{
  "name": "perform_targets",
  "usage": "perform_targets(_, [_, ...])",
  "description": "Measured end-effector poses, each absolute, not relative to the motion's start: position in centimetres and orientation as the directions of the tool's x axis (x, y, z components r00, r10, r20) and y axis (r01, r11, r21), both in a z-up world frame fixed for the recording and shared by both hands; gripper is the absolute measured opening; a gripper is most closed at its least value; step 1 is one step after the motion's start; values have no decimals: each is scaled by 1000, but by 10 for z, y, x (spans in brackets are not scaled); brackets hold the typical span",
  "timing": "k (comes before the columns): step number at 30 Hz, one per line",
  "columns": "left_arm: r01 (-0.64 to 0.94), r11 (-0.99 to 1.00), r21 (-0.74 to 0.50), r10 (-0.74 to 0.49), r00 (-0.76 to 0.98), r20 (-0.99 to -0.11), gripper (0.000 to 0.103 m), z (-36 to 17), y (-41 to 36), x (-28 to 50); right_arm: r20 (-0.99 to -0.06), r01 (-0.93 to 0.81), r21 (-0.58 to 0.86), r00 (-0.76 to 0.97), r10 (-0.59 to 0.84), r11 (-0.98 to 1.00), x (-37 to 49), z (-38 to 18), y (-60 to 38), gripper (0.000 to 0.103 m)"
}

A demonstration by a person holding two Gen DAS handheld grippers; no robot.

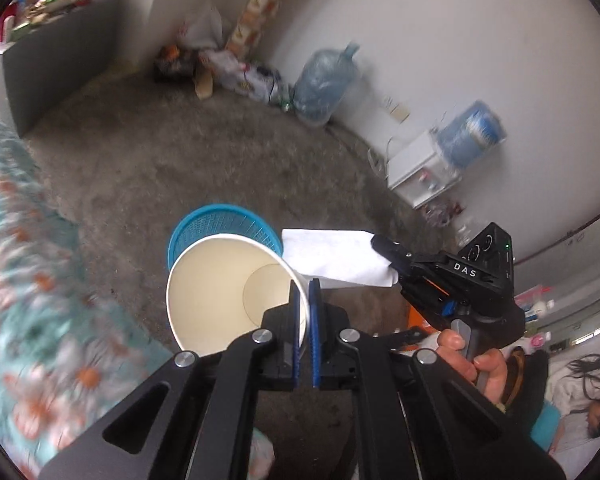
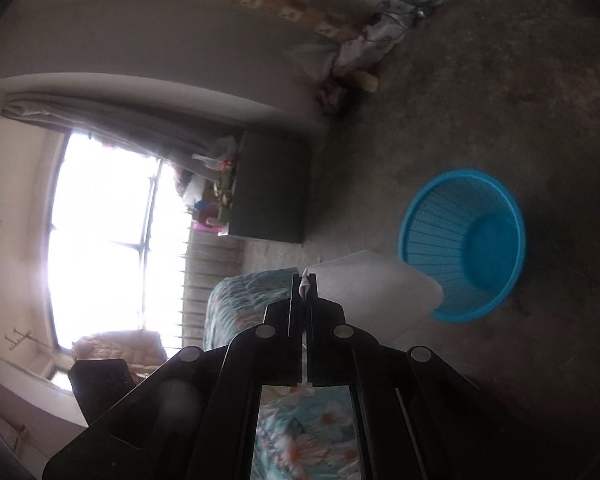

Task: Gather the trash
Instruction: 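Carry the cup and tissue over the blue wastebasket with both tools, then open both tools to drop the cup and tissue into the wastebasket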

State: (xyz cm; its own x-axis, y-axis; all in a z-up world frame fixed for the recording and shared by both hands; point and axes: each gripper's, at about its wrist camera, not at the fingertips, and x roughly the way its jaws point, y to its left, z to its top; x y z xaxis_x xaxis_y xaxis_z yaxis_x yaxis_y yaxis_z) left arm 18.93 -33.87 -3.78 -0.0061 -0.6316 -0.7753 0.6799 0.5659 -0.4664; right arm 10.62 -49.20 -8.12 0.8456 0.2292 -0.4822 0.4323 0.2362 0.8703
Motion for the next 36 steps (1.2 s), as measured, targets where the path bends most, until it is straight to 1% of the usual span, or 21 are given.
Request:
perform_targets(2, [688, 572, -448, -604, -17, -797, 4, -55, -357, 195, -522, 476, 850, 820, 234, 227, 120, -102, -499, 1])
perform_targets(5, [719, 579, -384, -547, -7, -837, 4, -83, -390, 201, -573, 530, 819, 780, 252, 221, 138, -128, -508, 3])
perform_targets(7, [742, 567, -358, -507, -29, -862, 4, -103, -411, 201, -613, 567, 789, 748, 252, 237, 150, -141, -515, 4])
perform_targets(9, [760, 565, -322, -476, -18, -879, 4, -122, -431, 203, -637, 584, 771, 726, 260, 255, 155, -151, -522, 8])
perform_targets(10, [763, 565, -314, -464, -20, -886, 6, -130, -436, 205, -661, 608, 750, 703, 264, 259, 166, -161, -525, 21])
perform_targets(11, [763, 571, -303, -446, -22, -895, 11, -137, -440, 203, -681, 627, 732, 682, 266, 268, 167, -168, -527, 43])
perform_targets(12, [761, 581, -288, -422, -22, -906, 29, -146, -447, 206, -707, 649, 707, 654, 268, 282, 170, -177, -528, 58])
perform_targets(13, [757, 591, -278, -412, -13, -911, 49, -153, -451, 209, -731, 669, 683, 629, 265, 294, 163, -184, -528, 68])
perform_targets(14, [751, 605, -263, -411, 12, -912, 54, -156, -453, 210, -757, 689, 653, 598, 264, 313, 164, -194, -528, 69])
perform_targets(15, [746, 618, -249, -412, 37, -910, 58, -158, -454, 213, -794, 719, 608, 549, 263, 337, 168, -205, -528, 69])
perform_targets(17, [738, 632, -238, -409, 57, -911, 61, -161, -452, 216, -850, 773, 526, 465, 247, 355, 167, -224, -529, 69])
perform_targets(18, [730, 637, -249, -415, 52, -908, 62, -159, -449, 217, -859, 789, 512, 456, 235, 341, 162, -229, -530, 69])
perform_targets(22, [729, 629, -271, -457, 65, -887, 63, -139, -435, 217, -830, 783, 557, 521, 199, 277, 134, -223, -529, 69])
perform_targets(27, [745, 586, -319, -555, 83, -828, 64, -95, -409, 200, -817, 762, 566, 569, 92, 315, 114, -179, -517, 71])
perform_targets(29, [755, 554, -351, -612, 83, -787, 71, -72, -392, 188, -811, 745, 550, 585, 27, 377, 110, -148, -506, 75])
perform_targets(30, [760, 539, -362, -634, 84, -768, 76, -63, -385, 182, -804, 734, 538, 595, -11, 414, 107, -131, -498, 76])
perform_targets(31, [768, 526, -366, -656, 92, -749, 79, -52, -374, 175, -793, 725, 526, 607, -50, 445, 105, -115, -490, 78])
perform_targets(32, [776, 521, -355, -665, 108, -739, 80, -42, -364, 168, -781, 715, 516, 619, -82, 472, 103, -102, -482, 83])
perform_targets(36, [773, 548, -321, -667, 171, -725, 80, -16, -324, 148, -734, 679, 442, 649, -200, 586, 95, -45, -442, 93])
